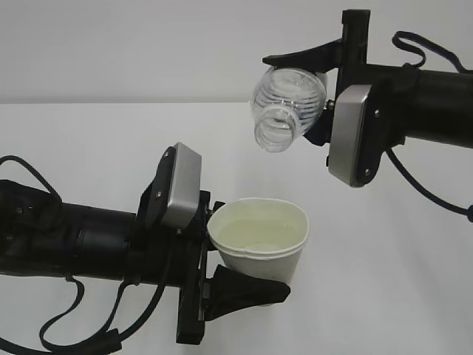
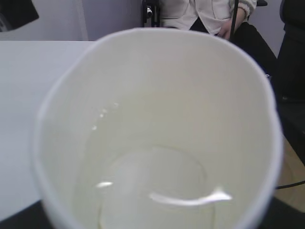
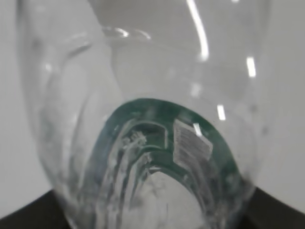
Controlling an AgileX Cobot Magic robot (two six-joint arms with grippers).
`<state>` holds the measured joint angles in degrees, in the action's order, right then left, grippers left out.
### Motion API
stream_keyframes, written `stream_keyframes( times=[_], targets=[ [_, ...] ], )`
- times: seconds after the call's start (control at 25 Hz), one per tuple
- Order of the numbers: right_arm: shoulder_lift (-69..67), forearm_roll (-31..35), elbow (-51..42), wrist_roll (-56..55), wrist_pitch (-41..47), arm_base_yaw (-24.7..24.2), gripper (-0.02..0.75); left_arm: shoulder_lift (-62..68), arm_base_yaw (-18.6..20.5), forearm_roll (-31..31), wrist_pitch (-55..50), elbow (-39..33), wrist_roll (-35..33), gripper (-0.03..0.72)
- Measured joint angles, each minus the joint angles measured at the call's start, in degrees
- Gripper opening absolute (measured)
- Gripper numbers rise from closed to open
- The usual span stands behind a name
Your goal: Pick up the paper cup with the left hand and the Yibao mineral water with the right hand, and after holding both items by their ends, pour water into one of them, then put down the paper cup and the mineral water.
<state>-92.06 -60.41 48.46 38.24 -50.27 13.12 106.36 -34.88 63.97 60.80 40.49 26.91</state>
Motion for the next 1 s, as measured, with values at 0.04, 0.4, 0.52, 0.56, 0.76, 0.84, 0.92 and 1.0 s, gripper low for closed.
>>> stream_keyframes(
  times=[0.04, 0.4, 0.52, 0.56, 0.76, 0.84, 0.92, 1.0],
  targets=[
    [0.0, 0.57, 0.0, -0.3, -0.13, 0.0, 0.433, 0.0, 0.0, 0.0, 0.0, 0.0, 0.0, 0.429],
    [0.0, 3.33, 0.0, -3.37, -1.17, 0.0, 0.433, 0.0, 0.0, -0.14, 0.0, 0.0, 0.0, 0.429],
    [0.0, 4.76, 0.0, -3.97, -1.17, 0.0, 0.433, 0.0, 0.0, -0.14, 0.0, 0.0, 0.0, 0.429],
    [0.0, 4.88, 0.0, -4.59, -1.17, 0.0, 0.433, 0.0, 0.0, -0.14, 0.0, 0.0, 0.0, 0.429],
    [0.0, 6.96, 0.0, -7.76, -1.17, 0.0, 0.433, 0.0, 0.0, -0.14, 0.0, 0.0, 0.0, 0.429],
    [0.0, 7.61, 0.0, -8.47, -1.26, 0.0, 0.433, 0.0, 0.0, -0.14, 0.04, 0.0, 0.0, 0.429],
    [0.0, 8.16, 0.0, -9.35, -1.26, 0.0, 0.433, 0.0, 0.0, -0.14, 0.26, 0.0, 0.0, 0.429],
    [0.0, 8.59, 0.0, -10.08, -1.26, 0.0, 0.433, 0.0, 0.0, -0.14, 0.26, 0.0, 0.0, 0.429]
  ],
)
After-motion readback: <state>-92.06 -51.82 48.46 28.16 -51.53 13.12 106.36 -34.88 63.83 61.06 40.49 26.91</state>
